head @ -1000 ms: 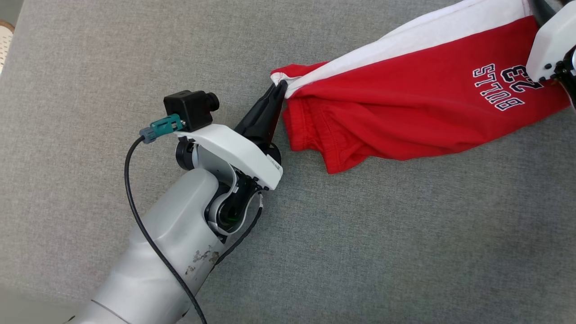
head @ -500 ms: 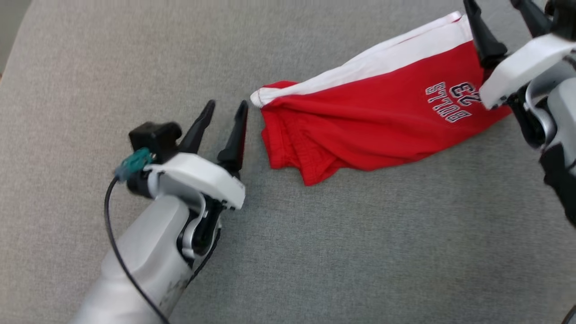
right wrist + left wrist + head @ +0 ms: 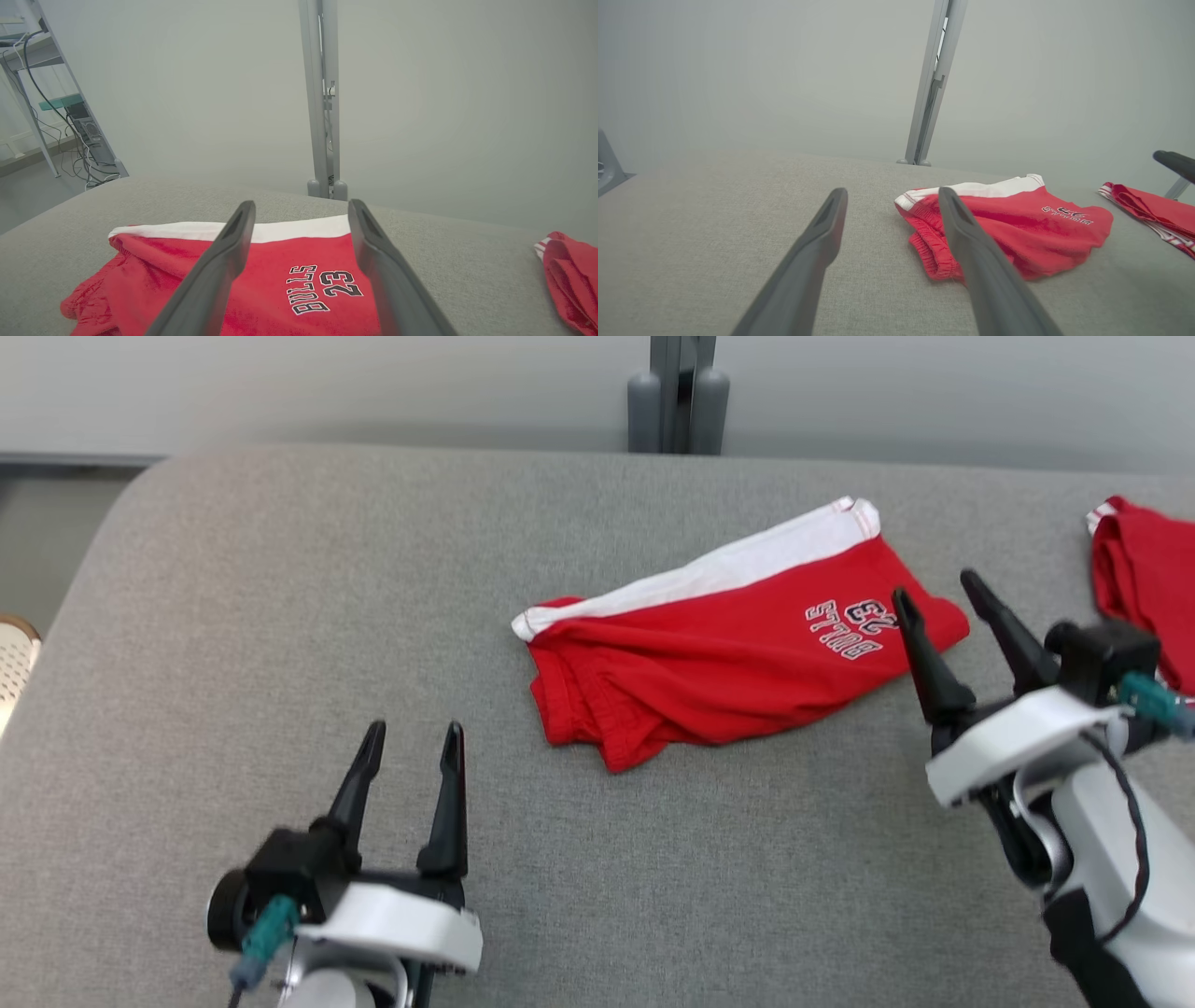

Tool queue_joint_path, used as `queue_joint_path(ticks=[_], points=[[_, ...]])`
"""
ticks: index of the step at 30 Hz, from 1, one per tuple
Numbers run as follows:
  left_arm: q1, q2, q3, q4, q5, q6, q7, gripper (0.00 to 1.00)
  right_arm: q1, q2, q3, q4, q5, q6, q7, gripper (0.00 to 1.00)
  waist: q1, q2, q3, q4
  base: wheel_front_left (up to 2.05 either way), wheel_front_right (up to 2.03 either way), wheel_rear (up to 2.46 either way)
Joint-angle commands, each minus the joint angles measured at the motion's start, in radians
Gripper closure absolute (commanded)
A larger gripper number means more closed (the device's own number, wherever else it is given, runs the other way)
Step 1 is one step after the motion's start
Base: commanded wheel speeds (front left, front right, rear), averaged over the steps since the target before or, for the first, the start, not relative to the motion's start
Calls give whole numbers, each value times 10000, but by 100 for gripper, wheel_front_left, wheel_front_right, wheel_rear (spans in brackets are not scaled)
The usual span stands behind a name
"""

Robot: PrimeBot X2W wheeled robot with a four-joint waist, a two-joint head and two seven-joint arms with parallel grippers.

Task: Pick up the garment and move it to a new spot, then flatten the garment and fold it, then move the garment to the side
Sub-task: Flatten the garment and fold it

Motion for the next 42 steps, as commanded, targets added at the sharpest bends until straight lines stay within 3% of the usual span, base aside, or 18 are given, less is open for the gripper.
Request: queue_joint_path(ticks=[1, 9, 15, 26, 42], points=[[375, -51, 122, -217, 285, 68, -39, 0, 439, 34, -150, -147, -131, -3, -42, 0, 0, 0, -413, 27, 0, 0, 0], [2011, -288, 419, -970, 1727, 56, -42, 0, 2178, 450, -938, -685, -151, -3, -43, 0, 0, 0, -1008, 200, 0, 0, 0], [2376, -507, 433, -1043, 2197, -240, -42, 0, 2477, 523, -1230, -103, 870, -3, 19, 0, 0, 0, -923, 386, 0, 0, 0], [2130, -1066, 482, -995, 2212, -786, -43, 0, 736, -209, -1978, 2201, 2992, -2, 1134, 0, 0, 0, -252, 898, 0, 0, 0], [1299, -1419, 268, -702, 2577, -1275, -41, 0, -2342, -1156, -1189, 5602, 2282, -2, 1472, 2, 0, 0, 1439, 1940, 0, 0, 0]])
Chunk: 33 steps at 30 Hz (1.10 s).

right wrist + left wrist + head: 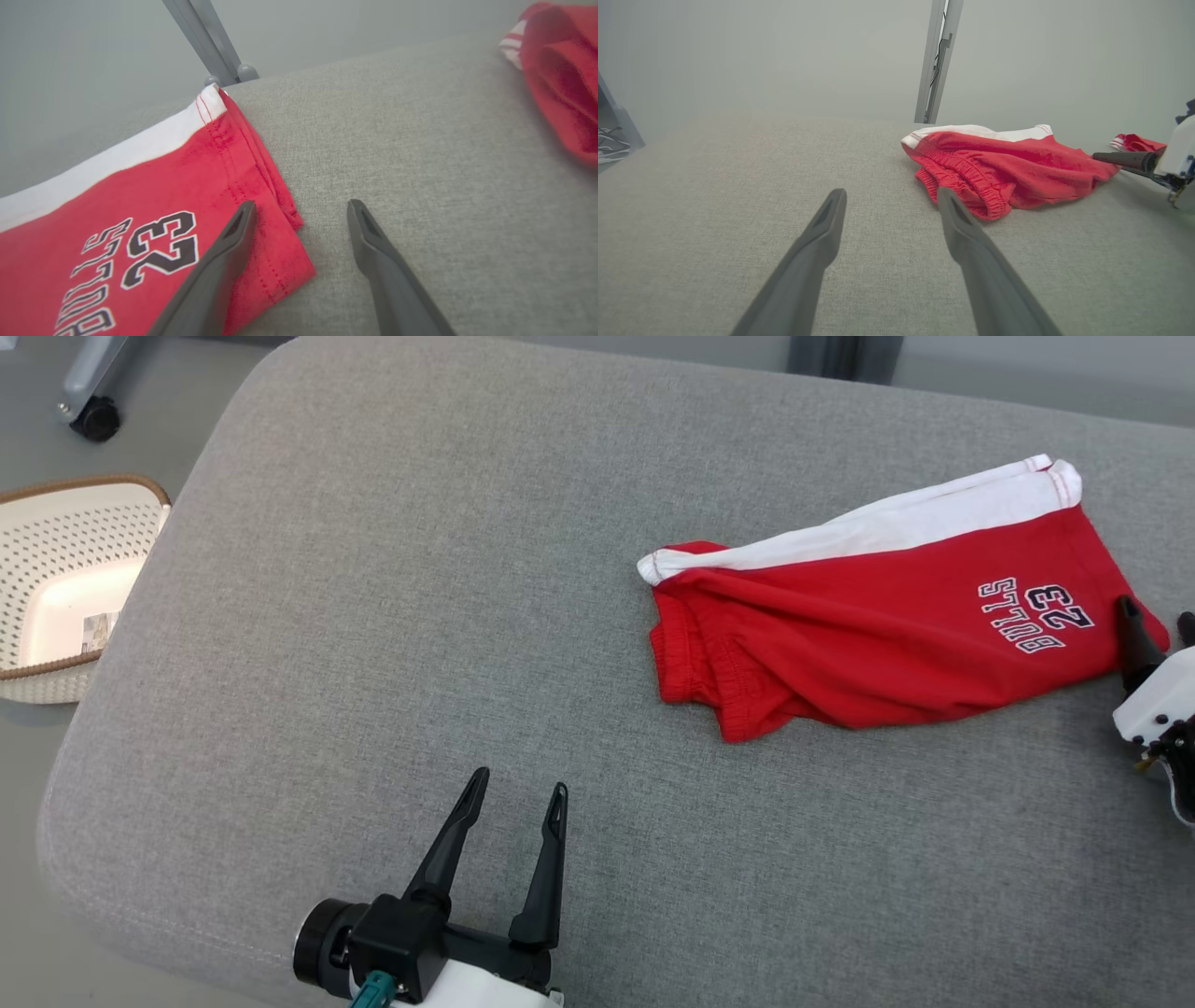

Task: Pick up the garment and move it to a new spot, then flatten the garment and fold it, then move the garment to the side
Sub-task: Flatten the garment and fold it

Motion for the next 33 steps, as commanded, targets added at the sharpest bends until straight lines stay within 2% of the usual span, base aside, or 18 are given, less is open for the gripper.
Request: queue_joint_path(ticks=[1, 2, 3, 6, 7, 8, 9, 10, 11, 21, 33], points=[[-215, 12, -7, 63, 59, -48, -43, 0, -287, -154, 84, 246, -106, 0, 33, 5, 0, 0, 370, 251, 0, 0, 0], [-278, -4, -13, 97, 61, -67, -43, 0, -388, -152, 135, 361, -108, 0, 105, 9, 0, 0, 442, 288, 0, 0, 0], [-323, -14, -20, 118, 69, -82, -43, 0, -448, -125, 187, 500, -82, 0, 206, 22, 0, 0, 495, 313, 0, 0, 0], [-395, -44, -37, 181, 58, -89, -43, 0, -504, -66, 444, 793, -139, 0, 459, 18, 0, 0, 587, 355, 0, 0, 0], [-427, -46, -37, 196, 53, -89, -43, 0, -502, -21, 536, 865, -161, -1, 545, 29, 0, 0, 593, 360, 0, 0, 0], [-452, -51, -42, 223, 39, -87, -43, 0, -478, 42, 612, 941, -146, 0, 651, 49, 0, 0, 588, 359, 0, 0, 0], [-466, -58, -43, 252, 23, -86, -43, 0, -437, 107, 690, 983, -98, 0, 762, 54, 0, 0, 574, 351, 0, 0, 0], [-475, -60, -36, 278, 3, -81, -43, 0, -385, 155, 780, 988, -66, 0, 825, 85, 0, 0, 547, 332, 0, 0, 0], [-481, -62, -30, 301, -13, -76, -43, 0, -336, 166, 844, 968, -23, -1, 872, 100, 0, 0, 513, 312, 0, 0, 0], [-383, -66, 69, 317, 75, 23, -43, 0, 6, 236, 1087, 168, 638, -1, -241, 100, 0, 0, -1, -137, 0, 0, 0], [-26, -64, 369, 331, 264, -47, -43, 0, 1410, 32, 1149, -839, 1652, -1, -1400, 100, 0, 0, -839, -1242, 0, 0, 0]])
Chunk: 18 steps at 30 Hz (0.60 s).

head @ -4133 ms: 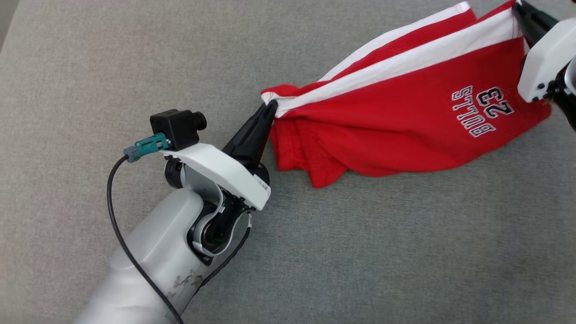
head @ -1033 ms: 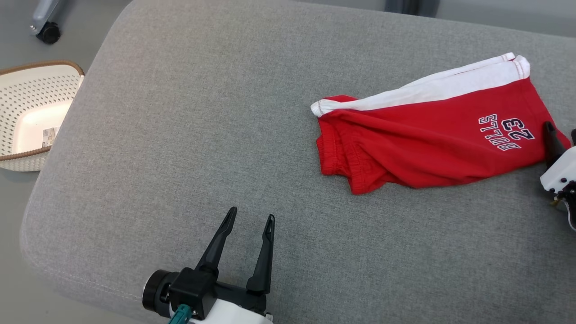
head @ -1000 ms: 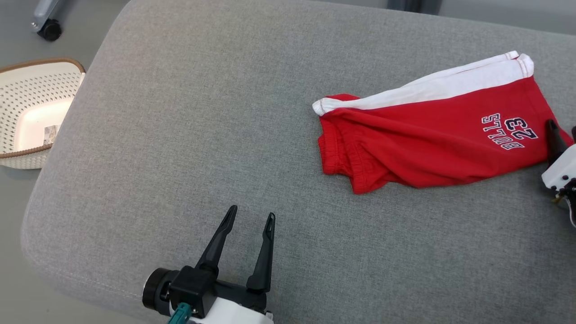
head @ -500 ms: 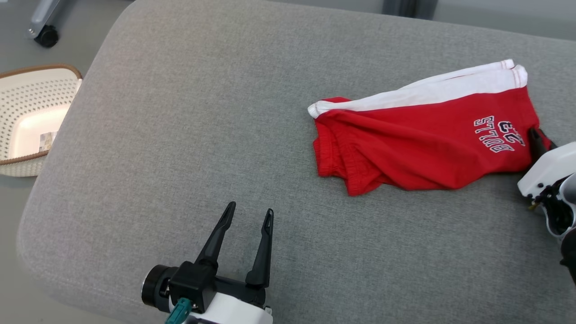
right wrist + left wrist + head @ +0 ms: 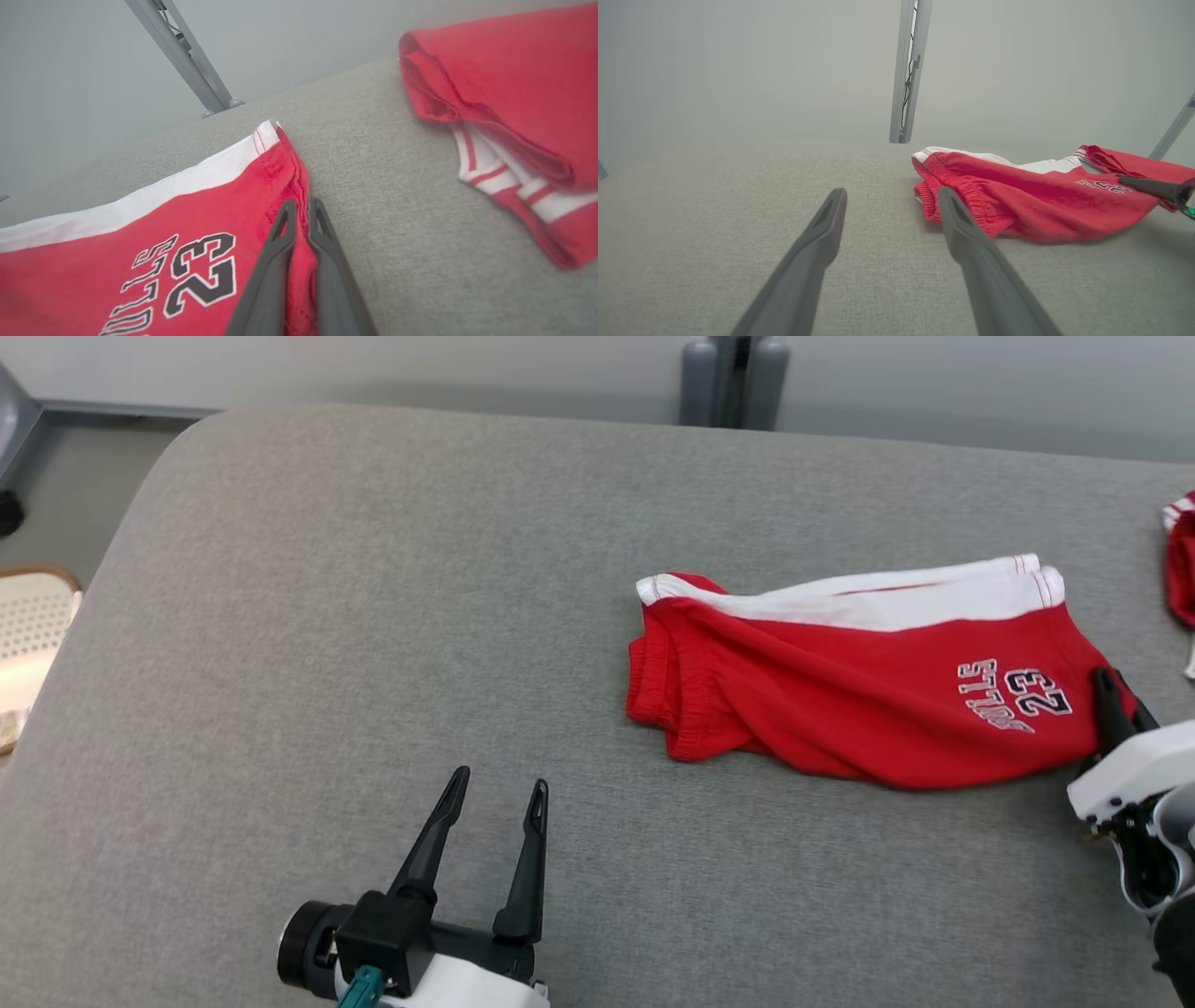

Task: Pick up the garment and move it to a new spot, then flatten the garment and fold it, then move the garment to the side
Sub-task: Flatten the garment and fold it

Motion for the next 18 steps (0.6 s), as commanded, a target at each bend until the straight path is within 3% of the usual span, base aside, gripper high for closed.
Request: queue_joint_path(ticks=[1, 10, 18], points=[[150, 34, 77, -6, 54, -5, -45, 0, 285, -117, -24, -97, 94, -3, -115, 100, 0, 0, -263, -306, 0, 0, 0], [351, 33, 228, 55, 108, -106, -45, 0, 1364, -167, -49, -571, 268, -3, -191, 100, 0, 0, -752, -1177, 0, 0, 0], [258, 36, 118, 220, 110, -185, -45, 0, 1121, -38, -305, -1063, -421, -2, -192, 100, 0, 0, -1079, -1302, 0, 0, 0]])
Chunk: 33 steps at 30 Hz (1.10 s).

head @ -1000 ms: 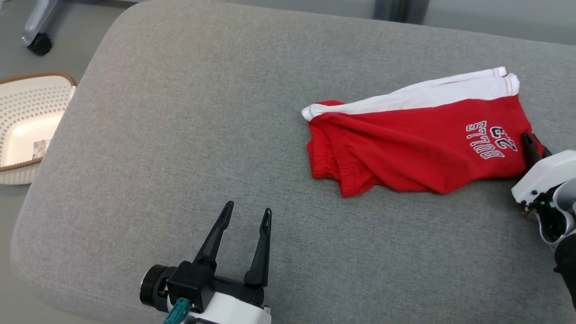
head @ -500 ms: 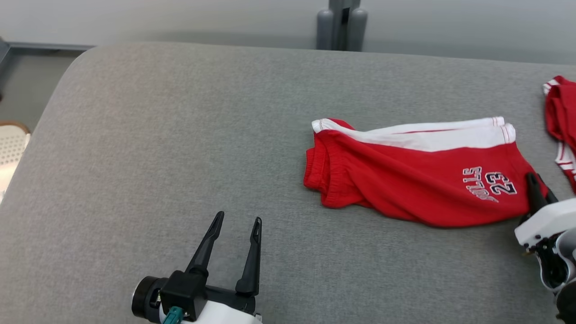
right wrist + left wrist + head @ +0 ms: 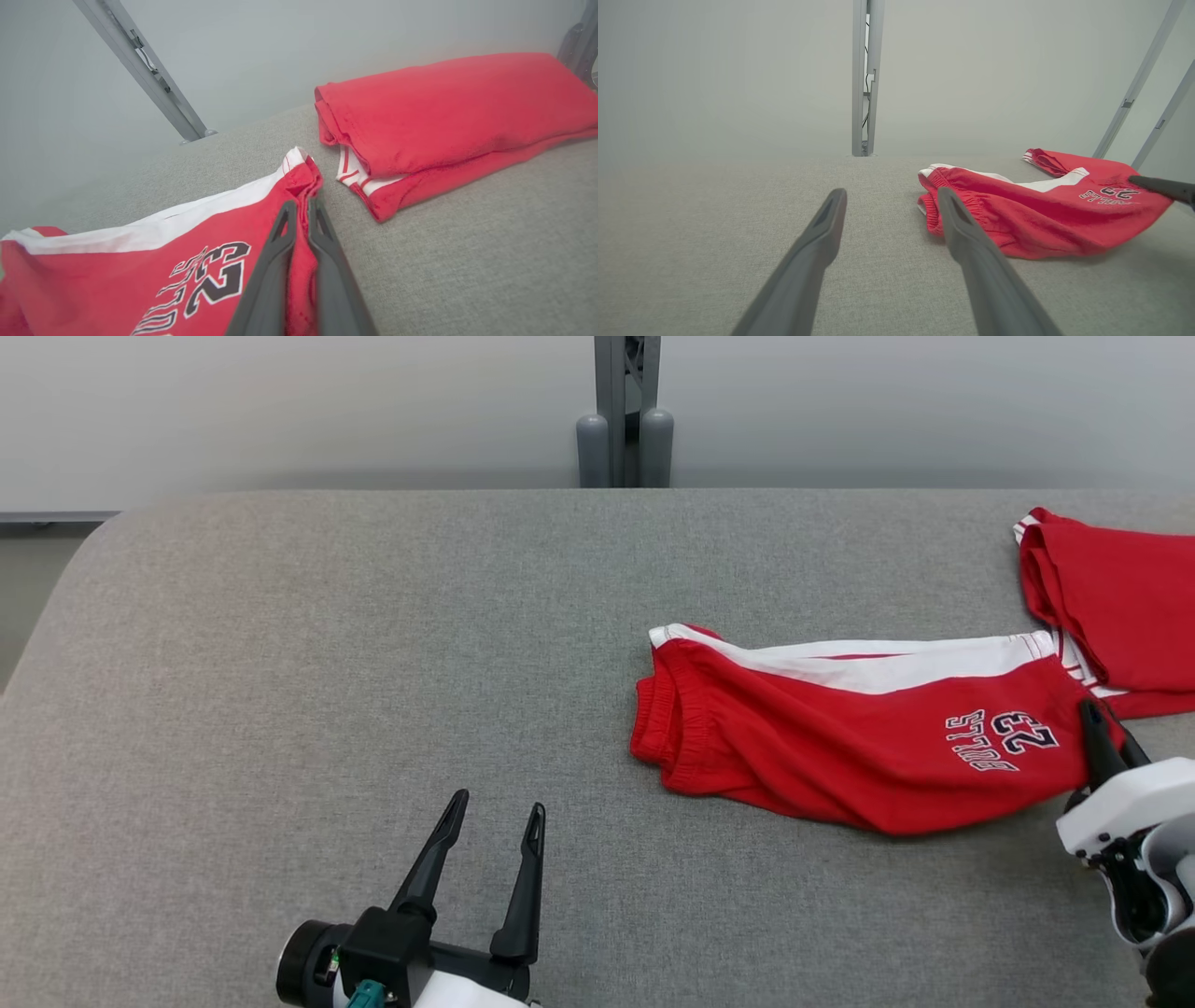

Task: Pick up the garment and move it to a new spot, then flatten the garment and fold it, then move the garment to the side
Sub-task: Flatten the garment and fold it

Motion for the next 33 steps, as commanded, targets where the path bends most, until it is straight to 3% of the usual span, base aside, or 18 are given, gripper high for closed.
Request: queue_joint_path(ticks=[1, 13, 24, 33], points=[[-75, 42, 2, 34, 26, -37, -43, 0, -88, 31, -69, -245, -196, 0, -68, 100, 0, -1, -90, 41, 0, 0, 0], [163, 41, -103, 138, -68, -18, -43, 0, -140, 1125, 97, -2359, -1335, 0, -66, 100, 0, -1, -418, 467, 0, 0, 0], [66, 41, -269, 254, -152, -24, -42, 0, -608, 2207, 819, -2356, -1877, 0, 302, 100, 0, -1, -409, 1052, 0, 0, 0], [82, 40, -344, 319, -271, 30, -44, 0, -351, 2584, 1524, -1811, -2538, 0, 441, 100, 0, -1, -423, 1602, 0, 0, 0]])
